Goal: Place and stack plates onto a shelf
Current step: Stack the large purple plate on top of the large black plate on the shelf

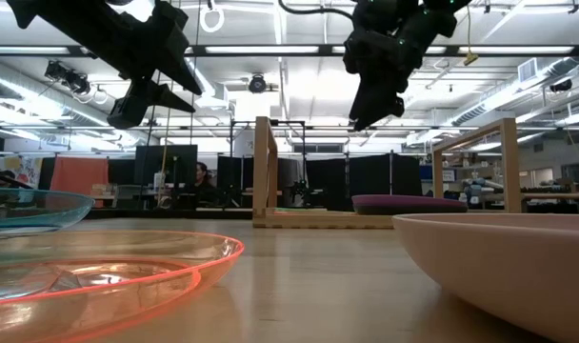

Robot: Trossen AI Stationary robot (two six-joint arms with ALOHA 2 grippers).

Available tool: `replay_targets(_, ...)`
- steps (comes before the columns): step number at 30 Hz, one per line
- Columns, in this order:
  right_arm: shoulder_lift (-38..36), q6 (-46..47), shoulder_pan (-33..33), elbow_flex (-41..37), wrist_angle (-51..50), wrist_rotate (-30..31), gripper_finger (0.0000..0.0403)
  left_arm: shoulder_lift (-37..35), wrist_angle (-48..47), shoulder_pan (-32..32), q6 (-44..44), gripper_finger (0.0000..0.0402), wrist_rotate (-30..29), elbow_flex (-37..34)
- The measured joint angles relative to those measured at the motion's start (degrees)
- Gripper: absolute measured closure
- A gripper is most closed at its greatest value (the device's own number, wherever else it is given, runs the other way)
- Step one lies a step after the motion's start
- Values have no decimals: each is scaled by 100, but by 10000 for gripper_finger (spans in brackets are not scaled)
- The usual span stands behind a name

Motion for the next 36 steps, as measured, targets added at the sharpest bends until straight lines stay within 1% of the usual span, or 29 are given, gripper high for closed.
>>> replay_targets(4, 0, 0, 292, -366, 437, 32, 209, -2, 0, 0, 0, 248, 0, 2)
replay_targets(8, 0, 4, 371, -768, 914, 43, 209, 0, 0, 0, 2, 248, 0, 0)
replay_targets(12, 0, 90, 290, -1167, 1363, 43, 209, 0, 0, 0, 2, 248, 0, 0)
replay_targets(23, 0, 92, -10, -2036, 1831, 43, 209, -2, 0, 0, 0, 248, 0, 0)
replay_targets(26, 0, 90, -92, -2190, 1861, 60, 209, -2, 0, 0, 1, 248, 2, 1)
replay_targets(30, 0, 90, -208, -2388, 1914, 345, 209, -2, 0, 0, 0, 248, 1, 0)
replay_targets(33, 0, 87, -327, -2447, 1932, 489, 209, -1, 0, 0, 0, 248, 1, 0)
replay_targets(36, 0, 90, -449, -2451, 1933, 504, 209, -2, 0, 0, 0, 248, 2, 0)
